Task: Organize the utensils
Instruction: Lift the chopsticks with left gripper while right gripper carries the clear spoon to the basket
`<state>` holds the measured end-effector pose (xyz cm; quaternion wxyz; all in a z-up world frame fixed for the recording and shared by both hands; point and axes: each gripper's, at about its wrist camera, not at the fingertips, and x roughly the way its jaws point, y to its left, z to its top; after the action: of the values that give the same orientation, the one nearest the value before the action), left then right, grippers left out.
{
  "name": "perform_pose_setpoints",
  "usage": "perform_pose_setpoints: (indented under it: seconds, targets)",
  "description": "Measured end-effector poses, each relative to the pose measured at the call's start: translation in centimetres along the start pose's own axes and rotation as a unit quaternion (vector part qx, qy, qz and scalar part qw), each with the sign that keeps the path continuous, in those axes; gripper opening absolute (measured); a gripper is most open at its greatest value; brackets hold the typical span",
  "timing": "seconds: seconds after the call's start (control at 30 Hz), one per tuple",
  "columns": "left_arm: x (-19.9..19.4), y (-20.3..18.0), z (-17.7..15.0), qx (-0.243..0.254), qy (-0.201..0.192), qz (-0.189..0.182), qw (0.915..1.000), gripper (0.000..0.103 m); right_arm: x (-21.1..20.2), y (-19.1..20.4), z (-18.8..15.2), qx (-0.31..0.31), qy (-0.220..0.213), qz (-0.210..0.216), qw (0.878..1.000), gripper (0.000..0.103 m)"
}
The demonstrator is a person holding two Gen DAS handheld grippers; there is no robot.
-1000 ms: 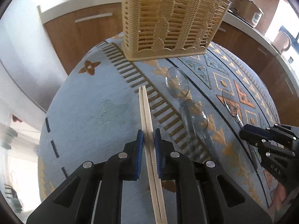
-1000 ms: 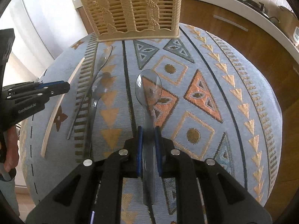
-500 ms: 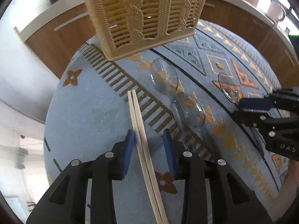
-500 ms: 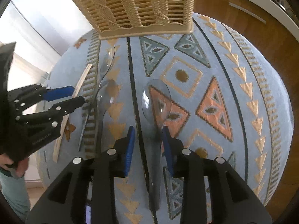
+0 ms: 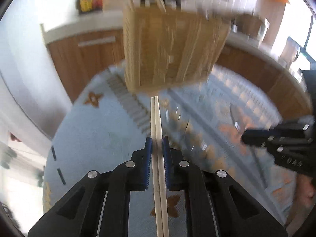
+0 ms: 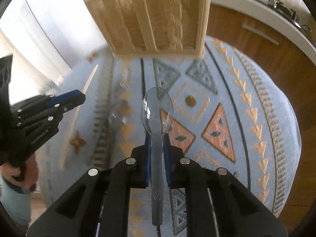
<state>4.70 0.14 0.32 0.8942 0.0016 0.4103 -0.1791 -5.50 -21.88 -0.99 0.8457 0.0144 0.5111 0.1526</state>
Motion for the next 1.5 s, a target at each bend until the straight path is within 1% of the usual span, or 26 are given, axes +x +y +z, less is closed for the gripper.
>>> perform_pose_setpoints:
  seconds: [0.03, 0.1, 0.13, 0.2, 0.27, 0.3, 0.37, 0.43, 0.53, 0.57, 0.6, 0.63, 0.67, 0.7, 0.73, 0.8, 0.83, 0.87, 0.9, 1.0, 1.07, 1.13, 1.3, 1.4, 1.47, 1.5]
  targets:
    - [-0.7, 0.0, 0.4, -0.008, -0.02, -0.006, 0.9997, 0.009, -0.6, -0.1, 0.0, 0.001, -0.011, 0.006, 1.0, 0.01]
    - [-3.1, 0.2, 1.1, -0.022, -0.077, -0.03, 0.9963, 0.009, -2.5, -0.1, 0.3, 0.001, -0.046, 0.02, 0.999, 0.01]
    - [-4.7, 0.2, 1.6, -0.028, -0.11, -0.031, 0.993, 0.009, -3.2, -0.1, 0.6, -0.001, -0.06, 0.024, 0.998, 0.01]
    - [-6.5, -0.4, 2.9, -0.032, -0.159, -0.033, 0.9862, 0.009, -5.1, 0.1, 1.3, -0.003, -0.095, 0.031, 0.995, 0.01]
    - [-8.1, -0.8, 4.2, -0.038, -0.201, -0.041, 0.9779, 0.009, -7.3, 0.2, 2.6, -0.005, -0.138, 0.043, 0.989, 0.01]
    - [-8.9, -1.1, 5.0, -0.041, -0.222, -0.037, 0.9736, 0.009, -8.1, 0.2, 3.1, -0.006, -0.153, 0.045, 0.987, 0.01]
    - [-10.3, -1.7, 7.0, -0.044, -0.274, -0.033, 0.96, 0.009, -9.8, 0.7, 4.6, -0.011, -0.188, 0.044, 0.981, 0.01]
    - [-10.9, -2.4, 9.0, -0.043, -0.318, -0.019, 0.9468, 0.009, -10.9, 1.3, 6.3, -0.011, -0.217, 0.04, 0.975, 0.01]
    - [-11.5, -3.0, 10.8, -0.05, -0.363, -0.007, 0.9306, 0.009, -12.1, 0.8, 8.8, -0.008, -0.266, 0.029, 0.963, 0.01]
    - [-11.8, -2.9, 11.1, -0.056, -0.374, -0.006, 0.9258, 0.009, -12.4, 0.7, 9.6, -0.006, -0.278, 0.032, 0.96, 0.01]
    - [-11.6, -2.9, 11.6, -0.062, -0.384, -0.004, 0.9214, 0.009, -12.4, 0.6, 10.7, -0.001, -0.291, 0.035, 0.956, 0.01]
    - [-11.6, -2.6, 12.0, -0.067, -0.398, 0.003, 0.9148, 0.009, -12.2, 0.4, 11.6, 0.002, -0.299, 0.036, 0.953, 0.01]
    - [-11.5, -2.7, 12.3, -0.071, -0.408, 0.011, 0.91, 0.009, -11.9, 0.4, 12.3, 0.003, -0.311, 0.037, 0.95, 0.01]
    - [-11.3, -2.5, 12.6, -0.075, -0.418, 0.018, 0.9052, 0.009, -11.7, 0.5, 13.0, 0.004, -0.327, 0.036, 0.944, 0.01]
    - [-11.1, -2.3, 12.9, -0.083, -0.431, 0.027, 0.8983, 0.009, -11.3, 0.5, 13.4, 0.004, -0.338, 0.036, 0.94, 0.01]
    - [-10.5, -1.7, 13.6, -0.095, -0.444, 0.032, 0.8904, 0.009, -10.6, 0.6, 14.2, 0.01, -0.369, 0.041, 0.928, 0.01]
    - [-10.1, -1.3, 13.7, -0.107, -0.452, 0.03, 0.8852, 0.009, -10.4, 0.8, 14.5, 0.013, -0.379, 0.039, 0.924, 0.01]
    - [-9.8, -0.9, 13.8, -0.117, -0.455, 0.027, 0.8824, 0.009, -10.1, 0.8, 14.9, 0.019, -0.393, 0.035, 0.919, 0.01]
    - [-9.5, -0.5, 14.0, -0.124, -0.454, 0.027, 0.8821, 0.009, -10.0, 0.9, 15.1, 0.021, -0.399, 0.035, 0.916, 0.01]
    - [-8.7, 0.2, 14.3, -0.129, -0.461, 0.047, 0.8769, 0.009, -9.0, 0.8, 16.2, 0.021, -0.41, 0.028, 0.911, 0.01]
    - [-8.4, 0.4, 14.3, -0.125, -0.471, 0.065, 0.8711, 0.009, -8.1, 0.8, 16.7, 0.013, -0.411, 0.02, 0.911, 0.01]
    - [-7.9, 0.4, 14.3, -0.122, -0.477, 0.076, 0.8671, 0.009, -7.0, 0.8, 17.0, 0.007, -0.413, 0.008, 0.911, 0.01]
    - [-5.9, -0.3, 14.2, -0.11, -0.476, 0.106, 0.8658, 0.009, -4.7, 0.9, 17.1, -0.008, -0.414, -0.008, 0.91, 0.01]
    - [-4.8, -0.5, 14.0, -0.11, -0.474, 0.112, 0.8666, 0.009, -3.9, 1.2, 17.1, -0.025, -0.417, -0.023, 0.908, 0.01]
    - [-4.2, -0.5, 13.7, -0.11, -0.474, 0.121, 0.8654, 0.009, -3.3, 1.2, 17.1, -0.034, -0.411, -0.022, 0.911, 0.01]
    - [-3.9, -0.4, 13.7, -0.109, -0.47, 0.119, 0.8676, 0.01, -3.0, 1.2, 17.0, -0.036, -0.408, -0.02, 0.912, 0.01]
